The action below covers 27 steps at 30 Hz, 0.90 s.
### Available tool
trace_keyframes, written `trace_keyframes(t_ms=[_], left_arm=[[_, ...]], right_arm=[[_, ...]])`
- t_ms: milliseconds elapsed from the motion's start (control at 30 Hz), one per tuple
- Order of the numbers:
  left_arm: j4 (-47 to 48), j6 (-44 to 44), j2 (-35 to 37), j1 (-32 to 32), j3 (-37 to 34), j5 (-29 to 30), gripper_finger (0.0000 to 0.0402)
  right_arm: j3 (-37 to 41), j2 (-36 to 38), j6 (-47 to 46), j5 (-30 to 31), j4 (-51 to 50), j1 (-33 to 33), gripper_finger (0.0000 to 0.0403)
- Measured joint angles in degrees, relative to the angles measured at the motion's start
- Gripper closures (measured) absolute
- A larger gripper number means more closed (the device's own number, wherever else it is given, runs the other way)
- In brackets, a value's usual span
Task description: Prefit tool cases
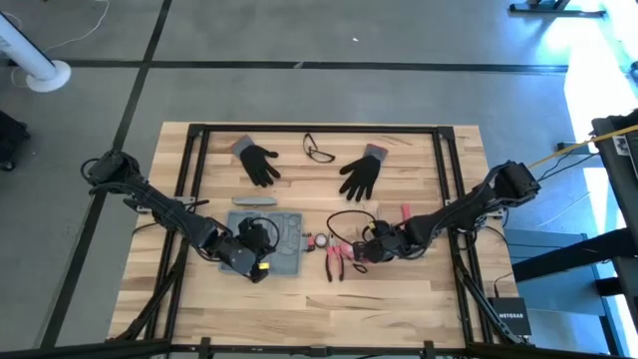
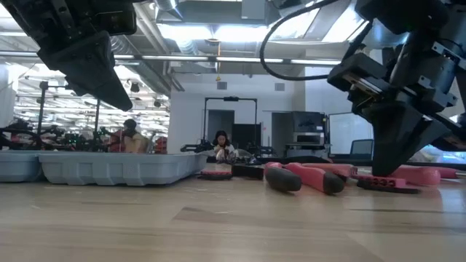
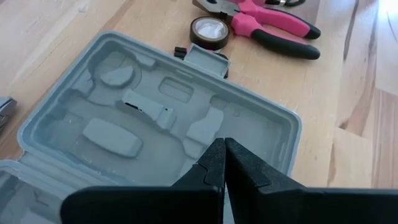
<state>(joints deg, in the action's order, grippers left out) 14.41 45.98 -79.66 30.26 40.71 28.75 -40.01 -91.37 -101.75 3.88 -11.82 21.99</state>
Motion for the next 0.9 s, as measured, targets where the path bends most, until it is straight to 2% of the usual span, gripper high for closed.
trace_keyframes(t_ms=[433,667,900], left_arm=[[0.00,0.15,0.00,0.00,0.00,0.02,0.0401],[0.00,0.06,0.00,0.01,0.00,0.02,0.0402],[0.00,0.06,0.00,0.00,0.00,0.02,0.0401]], right_arm=[[0.00,-0.24,-3.62,1.80,-2.75,0.16,0.0403],[0.15,-0.35,-9.23,6.95,-3.65,-0.21,0.0403],[0.15,-0.34,-11.92,9.28,-5.18,-0.26,0.0403]])
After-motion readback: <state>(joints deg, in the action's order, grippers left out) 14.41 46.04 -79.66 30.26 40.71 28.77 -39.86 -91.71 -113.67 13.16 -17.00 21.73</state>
